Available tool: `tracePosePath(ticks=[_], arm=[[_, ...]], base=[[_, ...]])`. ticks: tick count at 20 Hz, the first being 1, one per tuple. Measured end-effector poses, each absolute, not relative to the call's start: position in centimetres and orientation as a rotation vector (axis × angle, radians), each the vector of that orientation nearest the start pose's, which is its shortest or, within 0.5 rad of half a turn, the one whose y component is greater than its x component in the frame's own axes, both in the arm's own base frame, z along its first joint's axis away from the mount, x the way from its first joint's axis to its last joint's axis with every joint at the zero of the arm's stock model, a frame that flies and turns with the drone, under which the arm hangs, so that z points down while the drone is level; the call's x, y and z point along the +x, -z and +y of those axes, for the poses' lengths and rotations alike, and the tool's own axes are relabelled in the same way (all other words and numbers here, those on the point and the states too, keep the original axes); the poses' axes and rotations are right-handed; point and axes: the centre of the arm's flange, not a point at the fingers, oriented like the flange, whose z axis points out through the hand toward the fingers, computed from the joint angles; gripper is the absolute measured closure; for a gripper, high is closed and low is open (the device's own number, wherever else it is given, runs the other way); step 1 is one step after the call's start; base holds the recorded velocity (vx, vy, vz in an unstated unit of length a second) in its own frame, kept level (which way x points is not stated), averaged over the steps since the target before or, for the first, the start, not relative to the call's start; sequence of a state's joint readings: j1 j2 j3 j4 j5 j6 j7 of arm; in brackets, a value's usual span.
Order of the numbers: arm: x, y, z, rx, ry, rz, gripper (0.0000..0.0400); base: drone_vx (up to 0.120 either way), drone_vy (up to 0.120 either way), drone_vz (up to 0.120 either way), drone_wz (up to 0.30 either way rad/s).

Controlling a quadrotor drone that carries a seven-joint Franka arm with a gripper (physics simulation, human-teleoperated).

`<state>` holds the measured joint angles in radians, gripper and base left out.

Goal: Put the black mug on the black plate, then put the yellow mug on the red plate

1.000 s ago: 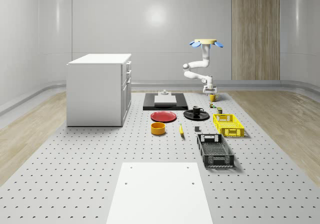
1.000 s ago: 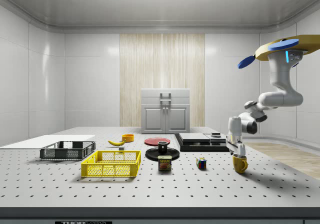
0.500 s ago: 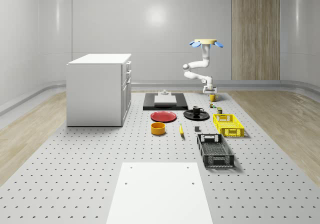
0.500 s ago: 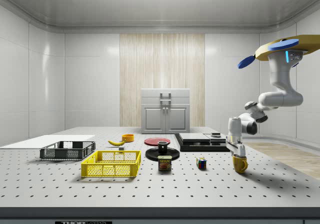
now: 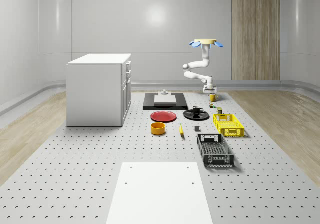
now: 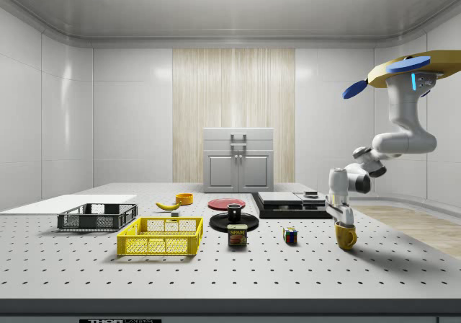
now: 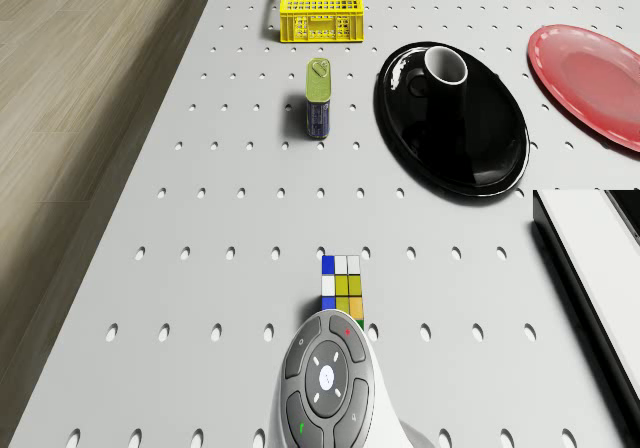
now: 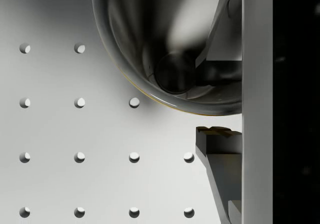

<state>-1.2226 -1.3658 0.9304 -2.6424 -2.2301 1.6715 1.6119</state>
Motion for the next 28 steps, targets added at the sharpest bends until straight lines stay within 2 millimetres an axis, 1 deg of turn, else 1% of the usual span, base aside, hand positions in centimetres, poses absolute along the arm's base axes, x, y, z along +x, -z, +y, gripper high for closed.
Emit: tracePosePath(ticks=[3, 6, 10, 12, 20, 28], arm=[[32.3, -63.0, 0.6, 0.0, -0.786, -0.002, 0.0287], [32.3, -61.8, 0.6, 0.0, -0.786, -0.002, 0.0289], [32.3, -60.9, 0.6, 0.0, -0.786, -0.002, 0.029], [32.3, -60.6, 0.6, 0.0, -0.786, -0.002, 0.029], [32.3, -60.2, 0.6, 0.0, -0.786, -0.002, 0.029], [32.3, -60.1, 0.6, 0.0, -0.786, -0.002, 0.029]], base=[[0.0, 0.0, 0.0, 0.0], [0.0, 0.0, 0.12, 0.0], [0.0, 0.0, 0.12, 0.0], [0.12, 0.0, 0.12, 0.0], [0.12, -0.12, 0.12, 0.0], [0.12, -0.12, 0.005, 0.0]])
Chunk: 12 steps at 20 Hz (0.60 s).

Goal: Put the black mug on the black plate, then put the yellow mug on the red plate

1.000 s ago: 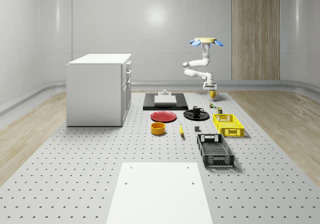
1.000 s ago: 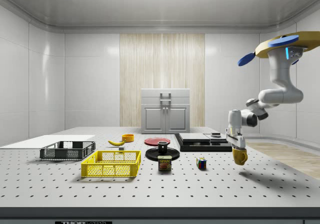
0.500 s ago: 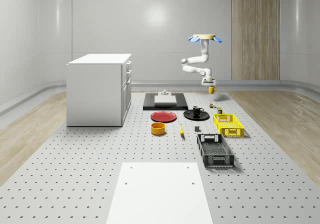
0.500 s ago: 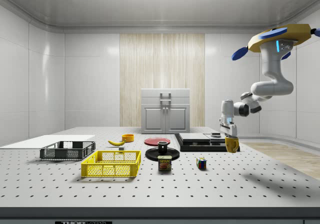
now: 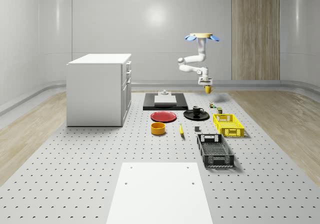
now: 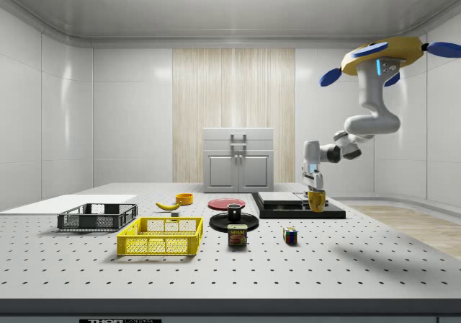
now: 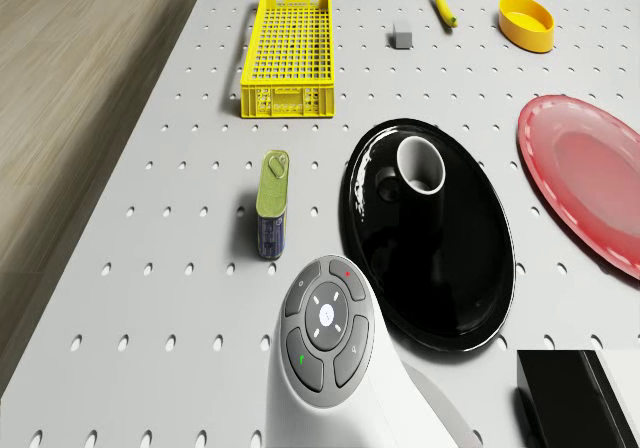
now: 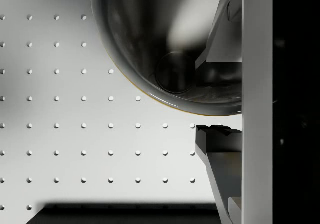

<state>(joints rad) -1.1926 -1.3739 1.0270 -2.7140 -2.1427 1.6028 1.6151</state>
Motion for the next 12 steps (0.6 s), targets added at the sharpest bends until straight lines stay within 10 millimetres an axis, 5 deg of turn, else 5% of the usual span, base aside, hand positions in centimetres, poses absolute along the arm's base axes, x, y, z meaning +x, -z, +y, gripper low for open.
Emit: tracePosePath(ticks=[12], arm=[[32.27, -60.08, 0.6, 0.0, -0.785, -0.002, 0.029]], base=[[0.12, -0.12, 0.0, 0.0]])
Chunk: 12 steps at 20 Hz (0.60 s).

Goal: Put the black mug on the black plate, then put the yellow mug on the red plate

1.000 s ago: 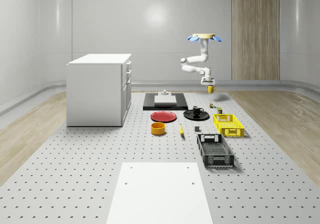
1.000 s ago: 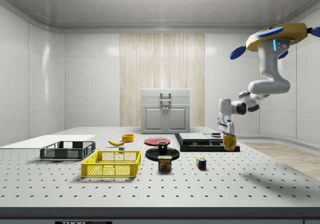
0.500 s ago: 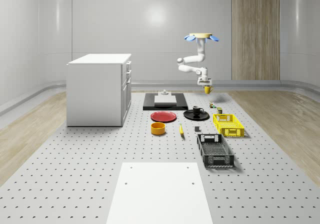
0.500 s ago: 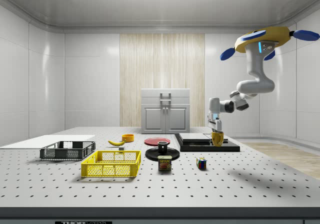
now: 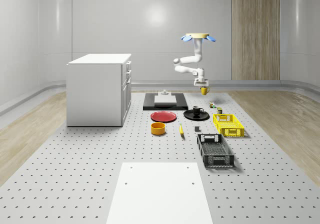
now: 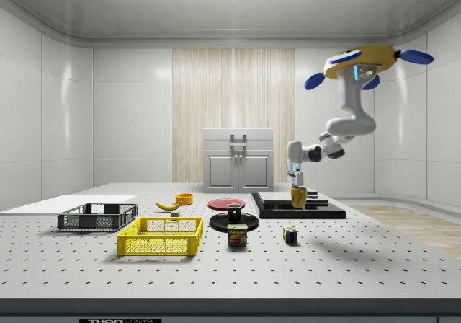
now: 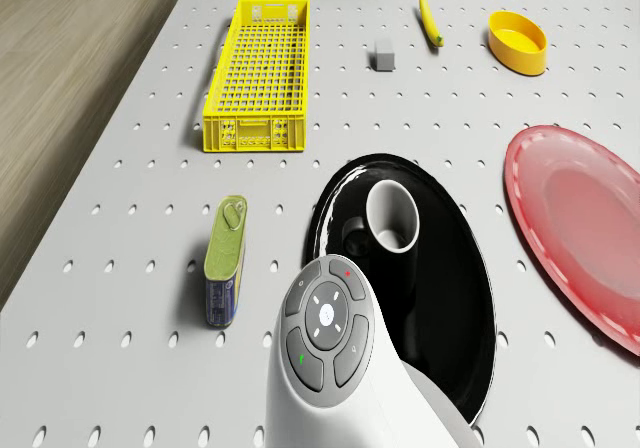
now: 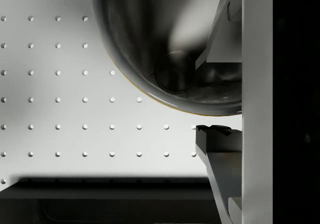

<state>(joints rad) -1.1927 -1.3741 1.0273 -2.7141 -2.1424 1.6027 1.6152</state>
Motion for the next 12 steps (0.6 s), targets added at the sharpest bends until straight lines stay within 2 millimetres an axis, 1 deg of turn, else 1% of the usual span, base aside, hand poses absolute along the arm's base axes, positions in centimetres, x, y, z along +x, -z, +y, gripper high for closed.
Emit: tracePosePath(ticks=[12], arm=[[32.27, -60.08, 0.6, 0.0, -0.786, -0.002, 0.029]], base=[[0.12, -0.12, 0.0, 0.0]])
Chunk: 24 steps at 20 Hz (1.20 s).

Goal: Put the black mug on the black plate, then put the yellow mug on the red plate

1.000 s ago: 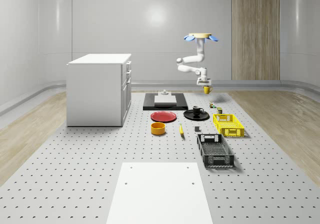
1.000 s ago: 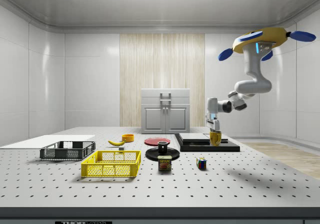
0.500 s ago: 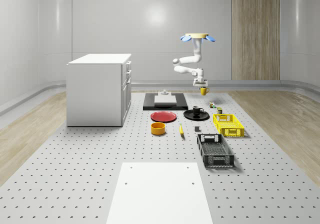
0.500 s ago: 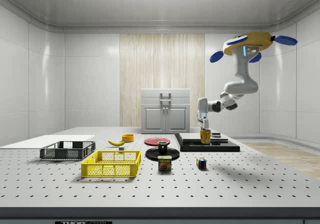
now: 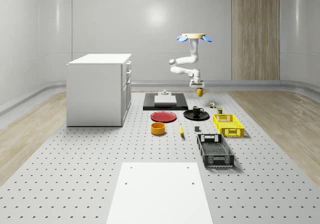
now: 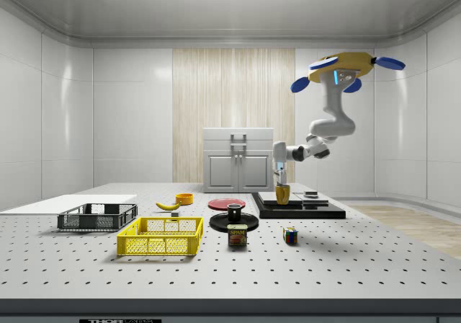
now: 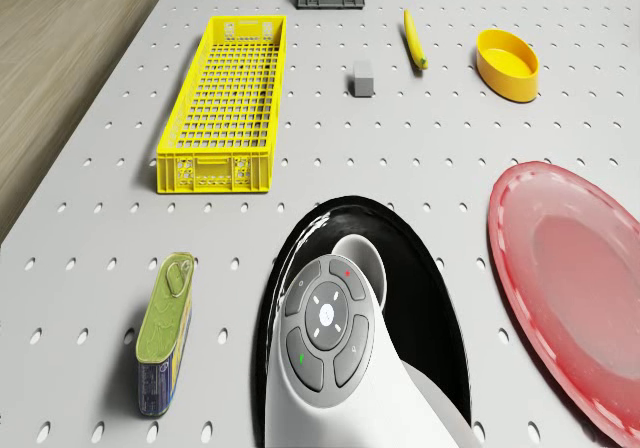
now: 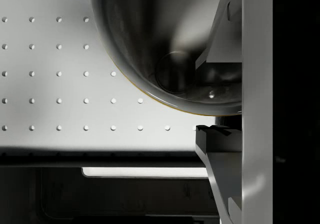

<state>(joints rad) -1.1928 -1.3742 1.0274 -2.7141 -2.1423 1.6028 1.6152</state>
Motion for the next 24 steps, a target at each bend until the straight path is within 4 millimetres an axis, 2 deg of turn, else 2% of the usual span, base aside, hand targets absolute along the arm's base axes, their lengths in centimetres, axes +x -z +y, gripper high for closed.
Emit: tracePosePath(ticks=[24], arm=[[32.27, -60.08, 0.6, 0.0, -0.786, -0.002, 0.029]], base=[[0.12, -0.12, 0.0, 0.0]])
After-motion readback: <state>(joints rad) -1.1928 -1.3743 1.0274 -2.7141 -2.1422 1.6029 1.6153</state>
